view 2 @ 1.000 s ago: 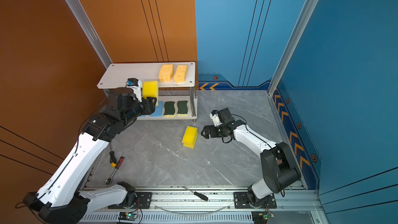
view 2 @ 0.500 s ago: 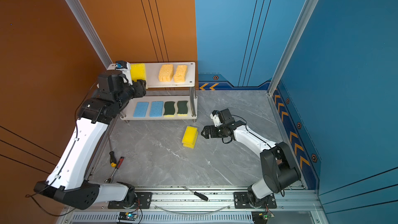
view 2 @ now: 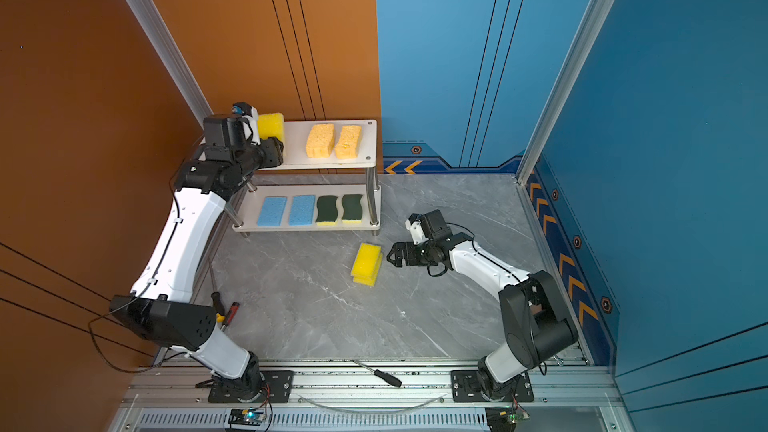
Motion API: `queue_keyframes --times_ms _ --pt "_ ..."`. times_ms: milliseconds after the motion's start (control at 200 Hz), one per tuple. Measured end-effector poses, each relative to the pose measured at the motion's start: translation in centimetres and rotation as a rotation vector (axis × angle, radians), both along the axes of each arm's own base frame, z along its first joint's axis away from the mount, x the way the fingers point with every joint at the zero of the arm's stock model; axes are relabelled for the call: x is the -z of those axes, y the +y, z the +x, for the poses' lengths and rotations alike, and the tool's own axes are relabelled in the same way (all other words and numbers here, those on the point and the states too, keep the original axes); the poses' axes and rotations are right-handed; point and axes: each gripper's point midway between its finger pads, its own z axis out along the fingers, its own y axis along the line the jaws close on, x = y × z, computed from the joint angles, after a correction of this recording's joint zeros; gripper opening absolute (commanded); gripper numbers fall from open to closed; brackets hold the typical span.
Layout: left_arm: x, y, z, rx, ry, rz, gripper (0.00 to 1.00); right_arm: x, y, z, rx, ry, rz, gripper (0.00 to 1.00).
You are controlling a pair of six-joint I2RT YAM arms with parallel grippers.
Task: Place and organize the cleaning sponges onto the shelf
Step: 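Raise the yellow sponge with the left gripper up to the top shelf, then lower the yellow sponge beside the orange sponges and open the left gripper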
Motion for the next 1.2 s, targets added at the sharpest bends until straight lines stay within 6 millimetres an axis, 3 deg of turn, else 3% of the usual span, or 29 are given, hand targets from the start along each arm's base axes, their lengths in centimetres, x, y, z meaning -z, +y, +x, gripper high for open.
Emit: queue_keyframes --times_ms 406,901,1202 --pt "-1.6 -0.6 0.6 0.044 -0.037 -0.02 0.61 0.4 0.2 0.4 0.001 0.008 -0.003 1.0" --pt "1.2 -1.2 2.7 0.064 0.018 -0.026 0.61 0.1 0.4 0.7 0.005 -0.002 0.006 1.0" --pt "1.1 -1.5 2.9 0.077 0.011 -0.036 0.64 0.1 0.4 0.7 0.01 0.002 0.009 1.0"
